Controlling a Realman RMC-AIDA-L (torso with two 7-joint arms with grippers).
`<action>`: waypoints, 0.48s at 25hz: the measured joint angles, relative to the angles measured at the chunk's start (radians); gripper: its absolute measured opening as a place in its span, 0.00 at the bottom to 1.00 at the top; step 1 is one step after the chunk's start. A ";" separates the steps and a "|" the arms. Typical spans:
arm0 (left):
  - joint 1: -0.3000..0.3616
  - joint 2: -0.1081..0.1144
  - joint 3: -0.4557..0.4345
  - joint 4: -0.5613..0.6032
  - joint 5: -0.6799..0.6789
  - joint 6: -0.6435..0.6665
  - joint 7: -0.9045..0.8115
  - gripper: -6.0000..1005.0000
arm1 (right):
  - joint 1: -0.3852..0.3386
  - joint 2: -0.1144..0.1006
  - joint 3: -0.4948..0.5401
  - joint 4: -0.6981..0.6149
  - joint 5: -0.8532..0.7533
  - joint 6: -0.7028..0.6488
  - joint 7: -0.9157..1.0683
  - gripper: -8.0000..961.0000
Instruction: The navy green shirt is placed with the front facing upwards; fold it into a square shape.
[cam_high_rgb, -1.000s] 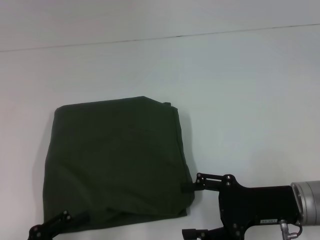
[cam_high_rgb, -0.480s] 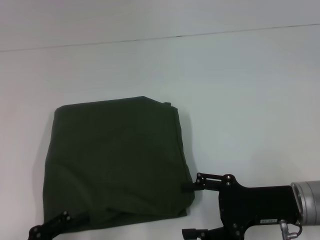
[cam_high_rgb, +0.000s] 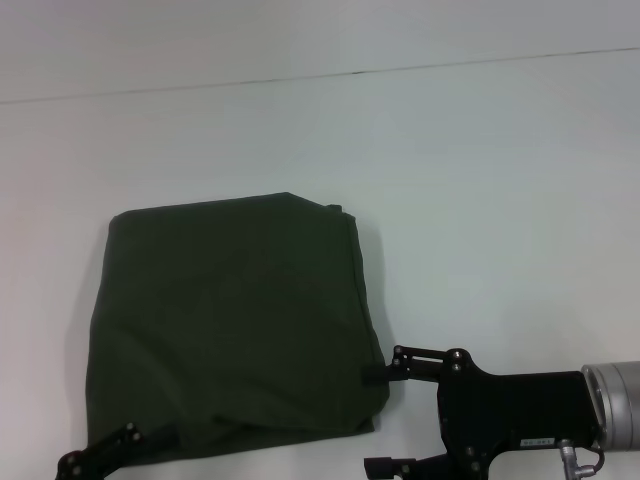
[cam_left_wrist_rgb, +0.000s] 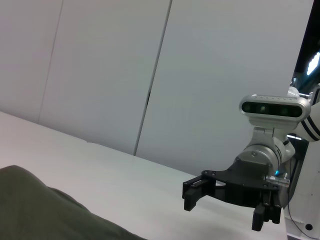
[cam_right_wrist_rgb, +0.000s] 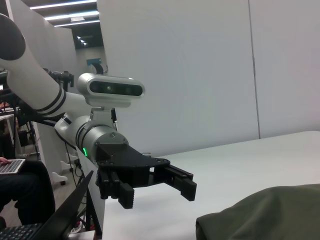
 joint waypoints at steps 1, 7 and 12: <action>0.000 0.000 0.000 0.000 0.000 0.000 0.000 0.90 | 0.000 0.000 0.000 0.000 0.000 0.000 0.000 0.95; 0.000 0.000 0.000 0.000 0.000 0.002 -0.002 0.90 | 0.000 0.000 0.000 0.000 0.000 0.000 0.000 0.95; 0.000 0.000 0.000 0.000 0.000 0.004 -0.002 0.90 | -0.002 0.000 0.000 0.000 0.000 -0.002 0.000 0.95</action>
